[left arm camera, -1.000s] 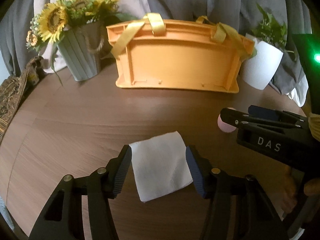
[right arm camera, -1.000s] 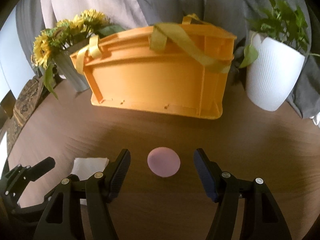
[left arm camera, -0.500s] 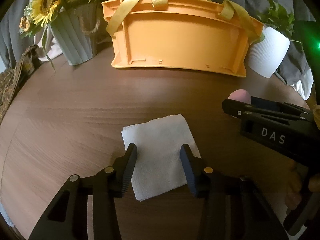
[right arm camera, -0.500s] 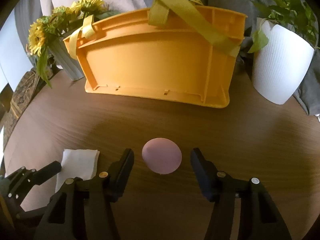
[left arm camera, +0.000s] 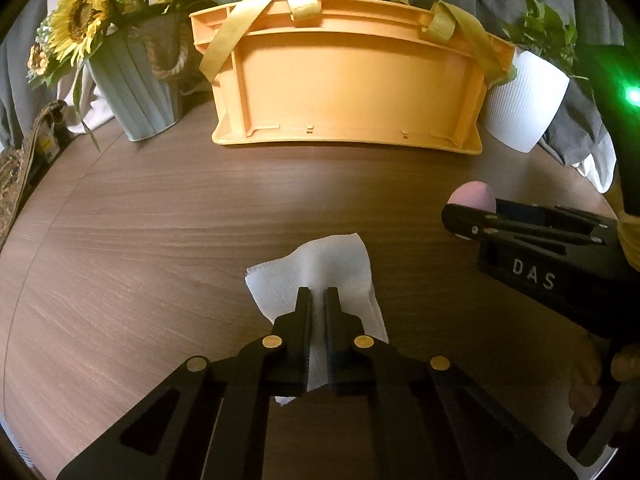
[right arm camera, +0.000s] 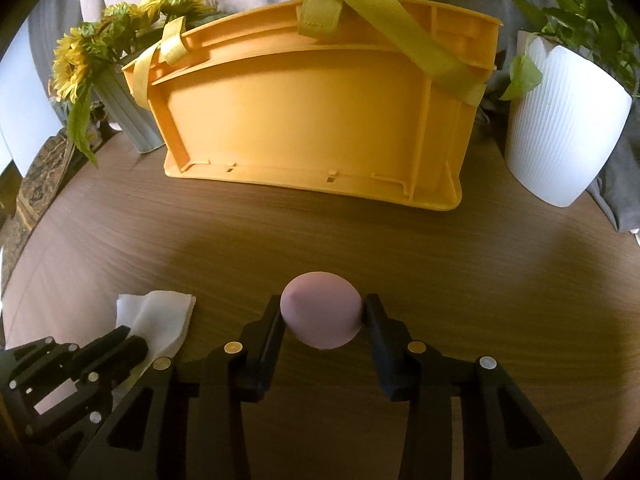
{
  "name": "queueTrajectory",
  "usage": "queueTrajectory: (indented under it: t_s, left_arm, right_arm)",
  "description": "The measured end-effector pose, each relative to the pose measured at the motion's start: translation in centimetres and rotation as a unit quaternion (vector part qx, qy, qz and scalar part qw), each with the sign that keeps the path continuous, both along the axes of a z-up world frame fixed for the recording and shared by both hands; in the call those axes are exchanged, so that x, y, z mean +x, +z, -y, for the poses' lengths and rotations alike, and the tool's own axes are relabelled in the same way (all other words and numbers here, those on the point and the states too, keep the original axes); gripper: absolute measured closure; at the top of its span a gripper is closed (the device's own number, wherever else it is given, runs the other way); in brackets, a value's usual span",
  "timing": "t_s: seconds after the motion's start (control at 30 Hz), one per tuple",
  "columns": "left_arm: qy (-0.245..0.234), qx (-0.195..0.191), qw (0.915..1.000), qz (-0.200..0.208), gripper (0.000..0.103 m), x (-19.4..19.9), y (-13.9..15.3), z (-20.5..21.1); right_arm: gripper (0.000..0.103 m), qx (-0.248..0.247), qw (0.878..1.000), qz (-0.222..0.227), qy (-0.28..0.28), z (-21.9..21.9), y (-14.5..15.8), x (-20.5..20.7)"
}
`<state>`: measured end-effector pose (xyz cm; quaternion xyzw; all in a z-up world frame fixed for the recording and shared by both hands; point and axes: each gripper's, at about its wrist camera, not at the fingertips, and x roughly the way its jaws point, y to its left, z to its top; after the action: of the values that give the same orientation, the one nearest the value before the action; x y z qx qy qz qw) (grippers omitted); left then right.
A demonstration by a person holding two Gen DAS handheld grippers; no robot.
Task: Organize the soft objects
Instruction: 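Lift the white cloth and pink egg and carry both over the crate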
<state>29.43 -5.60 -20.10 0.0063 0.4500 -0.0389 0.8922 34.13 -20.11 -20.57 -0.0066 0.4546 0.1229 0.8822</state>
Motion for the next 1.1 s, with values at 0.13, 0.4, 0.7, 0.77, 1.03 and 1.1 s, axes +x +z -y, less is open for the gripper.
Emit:
queueTrajectory:
  t_s: [0.13,0.4,0.7,0.77,1.03,1.1]
  left_arm:
    - [0.000,-0.006,0.9999,0.010,0.095,0.0,0.8,-0.2]
    - [-0.009,-0.014,0.9991,0.039,0.095,-0.1,3.2,-0.2]
    - [-0.026,-0.009,0.9955,0.091,0.095,-0.4,6.9,-0.4]
    - [-0.026,-0.010,0.9945,0.101,0.095,-0.4,7.7,-0.7]
    - [-0.039,-0.013,0.9888,0.144,0.095,-0.6,10.8,-1.2]
    - [-0.043,-0.015,0.9869,0.155,0.095,-0.7,11.6,-1.4]
  right_arm:
    - [0.063,0.004,1.000,0.003,-0.002,0.1,0.6,-0.5]
    - [0.063,0.011,1.000,0.018,-0.007,0.5,2.4,-1.2]
    - [0.063,0.010,0.999,0.051,-0.015,0.7,5.7,-2.1]
    - [0.063,0.011,0.998,0.060,-0.017,0.6,6.6,-2.3]
    - [0.063,0.011,0.995,0.097,-0.025,0.0,9.9,-2.8]
    - [0.063,0.011,0.994,0.106,-0.029,0.1,10.6,-3.1]
